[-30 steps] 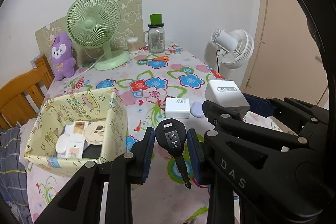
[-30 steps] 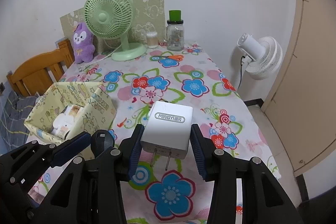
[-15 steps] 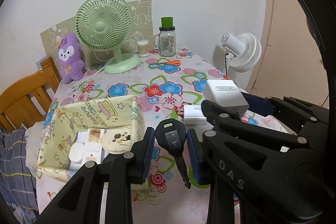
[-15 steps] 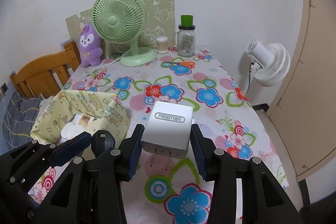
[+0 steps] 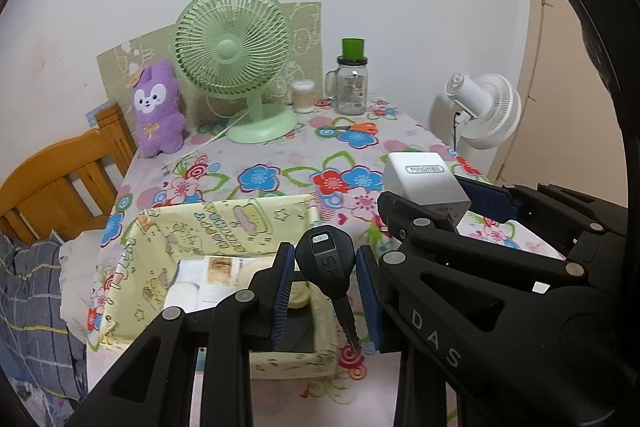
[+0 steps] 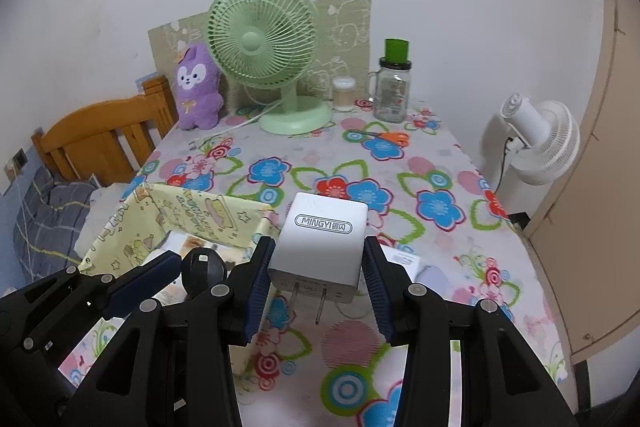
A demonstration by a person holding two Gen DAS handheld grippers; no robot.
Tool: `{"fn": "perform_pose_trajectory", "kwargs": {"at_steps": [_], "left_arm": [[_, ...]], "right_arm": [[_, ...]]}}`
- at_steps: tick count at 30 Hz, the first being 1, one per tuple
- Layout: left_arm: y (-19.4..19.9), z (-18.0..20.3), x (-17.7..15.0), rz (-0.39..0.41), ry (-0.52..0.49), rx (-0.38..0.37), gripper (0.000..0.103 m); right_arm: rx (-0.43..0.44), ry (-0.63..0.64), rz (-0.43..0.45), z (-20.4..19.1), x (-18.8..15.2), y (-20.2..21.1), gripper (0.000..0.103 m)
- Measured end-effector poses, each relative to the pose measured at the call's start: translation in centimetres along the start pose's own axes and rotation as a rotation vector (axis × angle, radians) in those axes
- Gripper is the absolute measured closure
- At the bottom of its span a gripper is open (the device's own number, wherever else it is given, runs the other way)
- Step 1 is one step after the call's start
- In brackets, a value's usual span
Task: Organize rigid objects
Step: 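Lower the key into the yellow box with the left while the right lowers the charger inside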
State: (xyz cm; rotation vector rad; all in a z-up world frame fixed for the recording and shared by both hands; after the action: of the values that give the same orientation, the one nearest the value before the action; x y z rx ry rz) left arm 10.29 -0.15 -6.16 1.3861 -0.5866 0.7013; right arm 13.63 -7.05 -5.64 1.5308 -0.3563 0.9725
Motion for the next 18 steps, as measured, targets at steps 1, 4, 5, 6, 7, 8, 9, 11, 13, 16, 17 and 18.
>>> {"fn": "perform_pose_trajectory", "kwargs": {"at_steps": [1,4,5,6,7,8,9,11,13,16,17,18], "left_arm": [[-0.1,-0.3,0.1,-0.002,0.002,0.002,0.071],[-0.5,-1.3,0.3,-0.007,0.009,0.012,0.071],[-0.6,-1.5,0.4,-0.008,0.011,0.013,0.071],[-0.7,-1.9,0.4,-0.012,0.015,0.017,0.071],[-0.9,-2.3,0.5,-0.014,0.018,0.021,0.071],[-1.0,-2.5,0.5,-0.016,0.020,0.022,0.071],[-1.1,-2.9,0.5,-0.020,0.022,0.025,0.071],[-1.4,-3.6,0.6,-0.027,0.025,0.028,0.071],[-1.8,-4.3,0.6,-0.035,0.031,0.036,0.071],[-2.3,-5.4,0.6,-0.048,0.037,0.048,0.071],[-2.4,-5.6,0.6,-0.050,0.039,0.051,0.071],[-2.6,-6.1,0.6,-0.054,0.044,0.056,0.071]], "right_arm": [[0.003,0.001,-0.001,-0.2,0.1,-0.1,0.056],[0.012,0.006,-0.006,-1.0,0.6,-0.8,0.056],[0.017,0.008,-0.009,-1.3,0.8,-1.1,0.056],[0.019,0.009,-0.011,-1.5,0.9,-1.3,0.056],[0.022,0.012,-0.013,-1.8,1.1,-1.6,0.056],[0.026,0.015,-0.016,-2.1,1.2,-1.8,0.056],[0.028,0.017,-0.018,-2.3,1.3,-2.0,0.056],[0.036,0.021,-0.026,-3.0,1.6,-2.6,0.056],[0.044,0.024,-0.033,-3.6,1.8,-3.2,0.056],[0.059,0.027,-0.043,-4.4,2.0,-4.1,0.056],[0.063,0.028,-0.047,-4.6,2.1,-4.3,0.056],[0.067,0.028,-0.051,-4.9,2.1,-4.5,0.056]]}}
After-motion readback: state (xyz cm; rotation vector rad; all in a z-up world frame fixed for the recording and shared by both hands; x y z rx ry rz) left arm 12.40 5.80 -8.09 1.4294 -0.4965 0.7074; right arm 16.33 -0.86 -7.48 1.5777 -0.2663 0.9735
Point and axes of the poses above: each gripper's, at about its wrist camera, not at the fingertips, and y roughly against the way its jaws point, z to its right, x to its top, the point moved 5 cm from there along -y, roughly the way its jaws point, and after that the axes turned 10 degrees about y, right-handed, at the moved point
